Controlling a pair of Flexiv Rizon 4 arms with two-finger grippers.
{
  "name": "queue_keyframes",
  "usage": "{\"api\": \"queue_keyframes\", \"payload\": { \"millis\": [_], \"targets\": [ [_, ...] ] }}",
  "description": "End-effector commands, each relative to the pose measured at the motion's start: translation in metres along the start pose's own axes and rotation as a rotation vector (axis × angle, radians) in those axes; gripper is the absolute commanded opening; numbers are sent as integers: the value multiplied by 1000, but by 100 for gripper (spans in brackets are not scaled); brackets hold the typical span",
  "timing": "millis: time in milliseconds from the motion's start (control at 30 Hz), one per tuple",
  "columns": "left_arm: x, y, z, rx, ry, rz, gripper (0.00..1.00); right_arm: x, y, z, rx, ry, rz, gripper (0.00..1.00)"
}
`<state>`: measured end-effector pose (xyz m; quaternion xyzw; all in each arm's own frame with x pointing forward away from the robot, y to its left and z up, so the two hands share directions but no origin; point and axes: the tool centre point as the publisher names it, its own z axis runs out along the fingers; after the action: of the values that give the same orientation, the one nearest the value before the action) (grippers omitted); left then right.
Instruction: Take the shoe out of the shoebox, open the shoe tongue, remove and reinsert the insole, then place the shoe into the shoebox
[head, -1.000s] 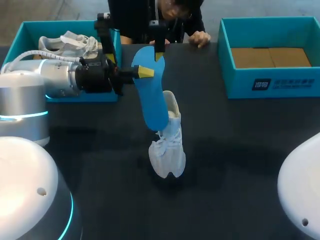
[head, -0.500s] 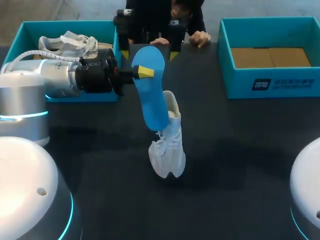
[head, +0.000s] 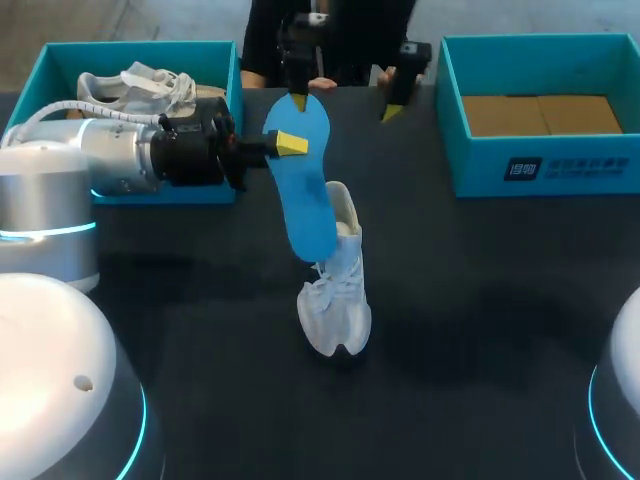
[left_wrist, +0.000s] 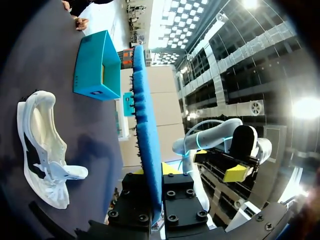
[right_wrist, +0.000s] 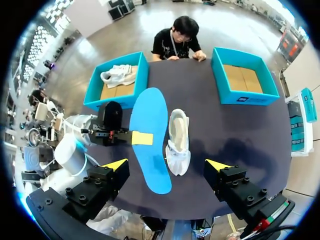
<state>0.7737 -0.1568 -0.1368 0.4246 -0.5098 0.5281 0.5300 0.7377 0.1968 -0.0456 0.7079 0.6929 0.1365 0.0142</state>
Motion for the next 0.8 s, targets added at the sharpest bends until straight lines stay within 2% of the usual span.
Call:
{"api": "queue_keyframes", "payload": {
  "millis": [33, 567, 667, 800],
  "targets": [
    [1, 1, 0, 3, -2, 1, 0, -18, 1, 4, -2, 397, -8, 100],
    [1, 1, 0, 3, -2, 1, 0, -55, 4, 25, -2, 808, -21, 100],
    [1, 1, 0, 3, -2, 1, 0, -59, 4, 29, 22, 899, -34, 100],
    [1, 1, 0, 3, -2, 1, 0, -61, 5, 34, 10, 987, -41, 100]
  ]
}}
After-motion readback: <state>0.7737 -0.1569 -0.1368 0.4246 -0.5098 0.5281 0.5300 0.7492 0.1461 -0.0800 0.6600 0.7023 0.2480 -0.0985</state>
